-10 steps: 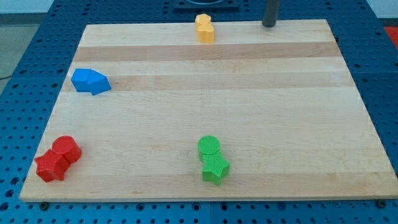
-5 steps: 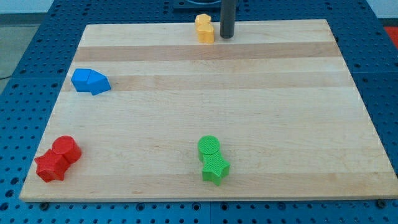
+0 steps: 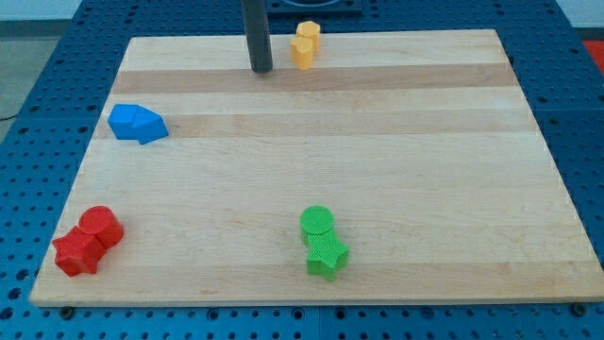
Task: Push the yellow heart to the center
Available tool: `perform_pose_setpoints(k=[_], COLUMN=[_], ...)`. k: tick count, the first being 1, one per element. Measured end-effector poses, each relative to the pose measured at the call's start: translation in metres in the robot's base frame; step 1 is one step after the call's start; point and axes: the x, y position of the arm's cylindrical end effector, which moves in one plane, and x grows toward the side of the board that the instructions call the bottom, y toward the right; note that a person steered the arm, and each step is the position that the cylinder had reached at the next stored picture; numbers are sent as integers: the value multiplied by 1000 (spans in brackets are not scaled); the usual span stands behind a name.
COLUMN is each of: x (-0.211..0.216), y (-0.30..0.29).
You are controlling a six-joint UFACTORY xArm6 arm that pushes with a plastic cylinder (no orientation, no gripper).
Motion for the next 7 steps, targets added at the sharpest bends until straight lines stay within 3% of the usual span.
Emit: perform_pose_setpoints(k=[1,2,3,5,7], x=[-40,-39,-5,62,-6], y=[0,46,93,107,105])
